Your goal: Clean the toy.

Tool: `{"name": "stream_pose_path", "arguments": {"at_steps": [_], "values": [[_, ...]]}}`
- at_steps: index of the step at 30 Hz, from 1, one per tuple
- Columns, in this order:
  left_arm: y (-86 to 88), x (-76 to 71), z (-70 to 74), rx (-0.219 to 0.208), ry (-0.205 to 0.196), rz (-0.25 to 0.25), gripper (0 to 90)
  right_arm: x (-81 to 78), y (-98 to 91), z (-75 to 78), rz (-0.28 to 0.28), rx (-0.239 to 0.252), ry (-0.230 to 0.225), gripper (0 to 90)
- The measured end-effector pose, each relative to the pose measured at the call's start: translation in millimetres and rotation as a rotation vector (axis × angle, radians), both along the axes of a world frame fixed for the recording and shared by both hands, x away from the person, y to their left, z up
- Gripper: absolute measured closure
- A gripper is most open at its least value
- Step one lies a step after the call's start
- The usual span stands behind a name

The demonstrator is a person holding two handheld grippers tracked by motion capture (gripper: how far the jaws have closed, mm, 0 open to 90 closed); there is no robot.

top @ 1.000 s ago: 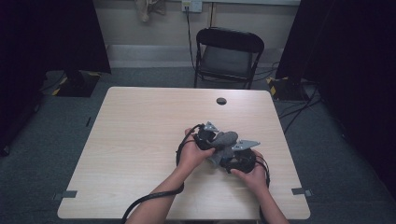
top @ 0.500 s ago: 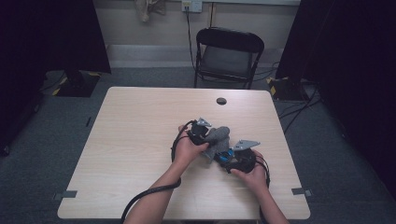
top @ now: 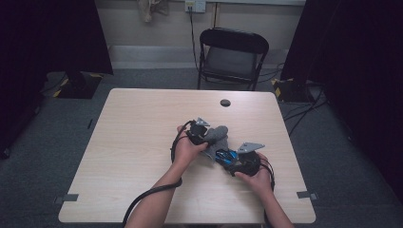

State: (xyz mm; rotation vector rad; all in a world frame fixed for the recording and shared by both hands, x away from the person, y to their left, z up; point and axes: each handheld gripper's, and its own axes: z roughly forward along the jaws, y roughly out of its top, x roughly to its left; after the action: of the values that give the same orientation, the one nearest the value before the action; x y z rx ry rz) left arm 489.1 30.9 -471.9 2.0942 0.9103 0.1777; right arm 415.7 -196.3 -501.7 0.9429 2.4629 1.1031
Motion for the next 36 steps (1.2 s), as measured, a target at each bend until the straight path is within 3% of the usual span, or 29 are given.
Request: {"name": "stream_pose_path", "arguments": {"at_steps": [9,15,24,36], "values": [[7.2,5.8,-3.4,0.016,-0.003,0.027,70.4,0.0,0.0,0.0,-0.001,0.0,0.0,24.4],[11.2,8.2,-6.1,-0.002,0.01,0.053,70.5,0.0,0.0,0.0,-0.001,0.0,0.0,24.4],[14.3,12.6,-7.1,0.006,0.019,0.069,70.4,0.0,0.0,0.0,-0.001,0.001,0.0,24.4],[27.2,19.8,-13.5,0.009,0.032,0.13,70.5,0.0,0.0,0.0,-0.001,0.001,0.0,24.4]]}}
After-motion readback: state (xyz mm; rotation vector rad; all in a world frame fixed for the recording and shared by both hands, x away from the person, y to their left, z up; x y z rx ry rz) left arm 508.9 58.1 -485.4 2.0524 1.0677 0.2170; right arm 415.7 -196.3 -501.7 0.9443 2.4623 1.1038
